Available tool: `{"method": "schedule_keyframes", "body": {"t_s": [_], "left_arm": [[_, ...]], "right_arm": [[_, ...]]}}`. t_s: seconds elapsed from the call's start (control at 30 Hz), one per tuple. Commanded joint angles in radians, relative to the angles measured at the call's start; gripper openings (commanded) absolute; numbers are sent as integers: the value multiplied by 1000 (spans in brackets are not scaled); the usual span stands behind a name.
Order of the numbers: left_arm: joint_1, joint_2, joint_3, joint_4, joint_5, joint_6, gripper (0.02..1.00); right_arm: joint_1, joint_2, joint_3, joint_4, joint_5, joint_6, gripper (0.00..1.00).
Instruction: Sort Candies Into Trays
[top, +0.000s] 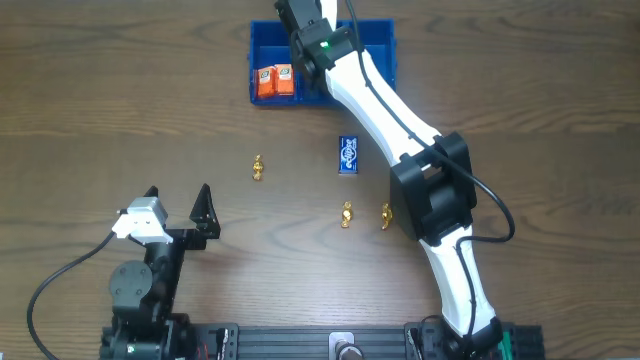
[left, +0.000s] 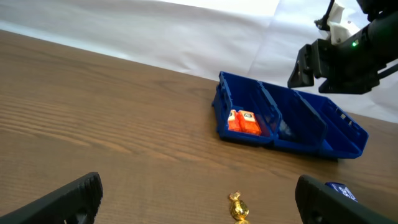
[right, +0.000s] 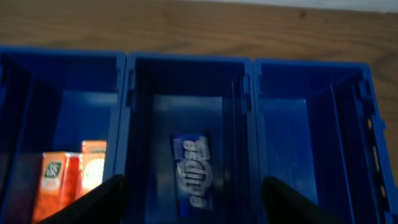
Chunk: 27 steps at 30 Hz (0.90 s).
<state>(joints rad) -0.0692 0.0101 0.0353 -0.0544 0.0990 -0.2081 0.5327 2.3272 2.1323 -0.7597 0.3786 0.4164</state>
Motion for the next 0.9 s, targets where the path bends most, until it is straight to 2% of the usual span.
{"method": "schedule_keyframes", "body": {"t_s": [0.03, 0.27, 0.33, 0.6, 0.73, 0.9], "left_arm": [[-3, -6, -31, -16, 2, 14, 996], [-3, -6, -31, -16, 2, 14, 998], [-3, -6, -31, -16, 2, 14, 998], [-3, -6, -31, -16, 2, 14, 998], [-3, -6, -31, -16, 2, 14, 996], [-3, -6, -31, -16, 2, 14, 998]], "right_arm": [[24, -53, 2, -82, 1, 53, 733], [30, -180, -68, -283, -72, 85, 735], [30, -242, -184, -298, -132, 85, 739], [14, -294, -530, -191, -245, 115, 770], [8, -294, -655, -105, -249, 159, 770], [-5, -261, -692, -45, -249, 161, 763]]}}
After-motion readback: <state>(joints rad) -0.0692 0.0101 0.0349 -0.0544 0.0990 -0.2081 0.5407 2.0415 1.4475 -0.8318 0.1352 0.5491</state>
